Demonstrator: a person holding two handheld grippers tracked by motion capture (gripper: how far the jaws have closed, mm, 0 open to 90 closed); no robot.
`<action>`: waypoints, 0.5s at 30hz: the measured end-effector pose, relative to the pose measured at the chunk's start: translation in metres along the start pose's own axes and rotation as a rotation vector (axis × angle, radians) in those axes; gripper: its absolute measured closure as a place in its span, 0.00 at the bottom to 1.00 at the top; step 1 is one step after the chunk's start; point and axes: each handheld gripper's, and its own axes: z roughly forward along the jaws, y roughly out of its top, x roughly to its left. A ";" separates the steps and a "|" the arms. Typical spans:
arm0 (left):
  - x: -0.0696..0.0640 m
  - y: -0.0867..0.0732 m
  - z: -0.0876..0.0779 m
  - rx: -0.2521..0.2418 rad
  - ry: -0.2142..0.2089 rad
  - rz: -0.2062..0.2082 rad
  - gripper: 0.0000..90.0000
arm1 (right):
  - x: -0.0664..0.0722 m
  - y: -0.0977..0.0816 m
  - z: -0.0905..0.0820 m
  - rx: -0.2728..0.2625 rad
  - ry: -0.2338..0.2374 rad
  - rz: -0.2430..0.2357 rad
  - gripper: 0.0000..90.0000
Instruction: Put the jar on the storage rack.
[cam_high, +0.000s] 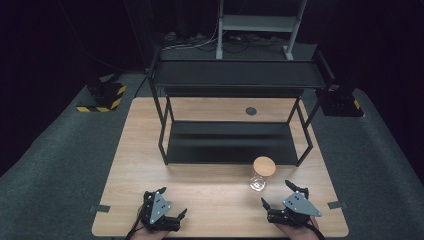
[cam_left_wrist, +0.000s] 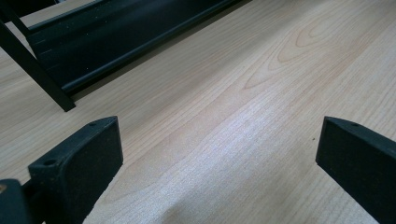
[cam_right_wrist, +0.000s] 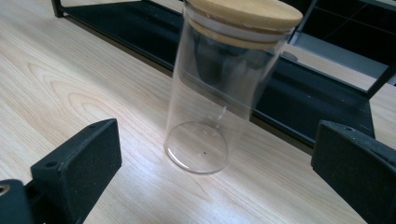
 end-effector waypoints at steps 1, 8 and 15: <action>0.000 0.000 0.000 0.000 0.000 0.000 0.01 | 0.001 0.001 0.001 0.001 0.001 -0.003 0.01; 0.000 0.000 0.000 -0.002 -0.001 0.000 0.01 | 0.001 0.006 0.002 -0.003 0.005 -0.005 0.00; 0.000 0.000 -0.001 -0.003 -0.003 -0.001 0.01 | 0.001 0.012 0.005 -0.011 0.005 0.003 0.00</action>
